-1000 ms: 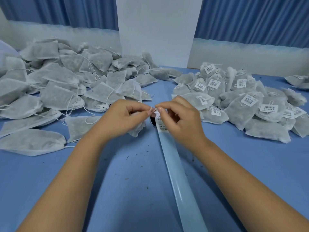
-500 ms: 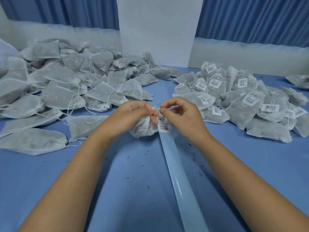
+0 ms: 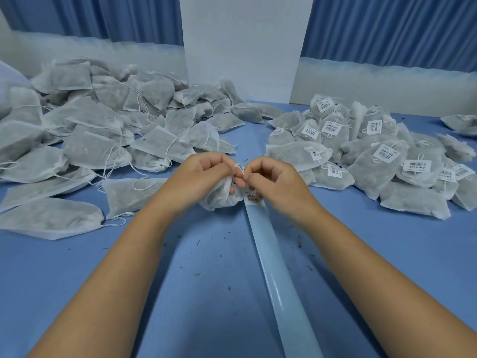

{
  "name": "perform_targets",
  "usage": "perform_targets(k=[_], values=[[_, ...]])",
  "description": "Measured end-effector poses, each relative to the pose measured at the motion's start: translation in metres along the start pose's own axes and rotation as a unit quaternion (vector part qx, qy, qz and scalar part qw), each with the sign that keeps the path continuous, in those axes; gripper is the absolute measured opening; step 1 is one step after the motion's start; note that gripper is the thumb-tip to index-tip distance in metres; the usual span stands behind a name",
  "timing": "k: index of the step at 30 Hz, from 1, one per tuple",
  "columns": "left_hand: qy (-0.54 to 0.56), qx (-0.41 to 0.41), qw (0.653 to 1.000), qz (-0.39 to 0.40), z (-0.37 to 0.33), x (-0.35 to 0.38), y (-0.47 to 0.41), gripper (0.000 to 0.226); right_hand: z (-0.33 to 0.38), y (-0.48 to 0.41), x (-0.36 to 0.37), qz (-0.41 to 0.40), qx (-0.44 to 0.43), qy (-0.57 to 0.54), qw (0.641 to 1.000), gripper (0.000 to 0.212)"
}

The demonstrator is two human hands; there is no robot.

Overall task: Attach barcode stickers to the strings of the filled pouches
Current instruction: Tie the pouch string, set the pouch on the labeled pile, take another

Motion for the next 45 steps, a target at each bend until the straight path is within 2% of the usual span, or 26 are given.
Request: perform_targets(k=[8,12,16,22,26,31,35,38,45], values=[[-0.05,0.066,0.992,-0.094,-0.01,-0.003,0.0,0.012,-0.002,-0.002,-0.007,-0.041,-0.022,0.025,0.999,0.015],[-0.08,0.058,0.99,-0.097,-0.006,-0.006,-0.003,0.011,-0.002,-0.001,-0.005,-0.031,-0.022,0.003,0.999,0.011],[-0.103,0.053,0.988,-0.098,-0.003,-0.005,-0.005,0.014,0.004,0.0,-0.004,-0.041,-0.065,0.0,0.997,0.026],[-0.131,0.046,0.983,-0.117,0.003,-0.006,-0.007,0.017,0.002,-0.002,-0.004,-0.036,-0.048,0.056,0.997,0.013],[-0.163,0.058,0.978,-0.12,0.003,-0.007,-0.007,0.015,0.003,-0.002,-0.003,-0.015,-0.037,0.101,0.994,0.011],[-0.174,0.053,0.976,-0.123,0.006,-0.008,-0.007,0.012,-0.003,-0.001,0.001,0.041,0.048,0.022,0.998,0.011],[-0.156,0.037,0.982,-0.096,0.007,-0.007,-0.008,0.008,-0.005,-0.001,0.0,0.048,0.071,-0.012,0.996,0.015],[-0.131,0.057,0.987,-0.073,0.001,-0.006,-0.005,0.009,-0.008,-0.001,0.002,0.052,0.092,-0.056,0.993,0.014],[-0.11,0.01,0.991,-0.074,0.002,-0.006,-0.005,0.017,-0.004,-0.003,-0.005,-0.001,0.035,-0.055,0.998,0.017]])
Point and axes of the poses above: each hand's wrist, its own y-axis away from the middle knuckle, its own x-axis out of the palm, z = x × y, the point moved 6 cm from there along -y, towards the middle knuckle, and after that the axes turned 8 degrees about -x, right-handed, at the moved point
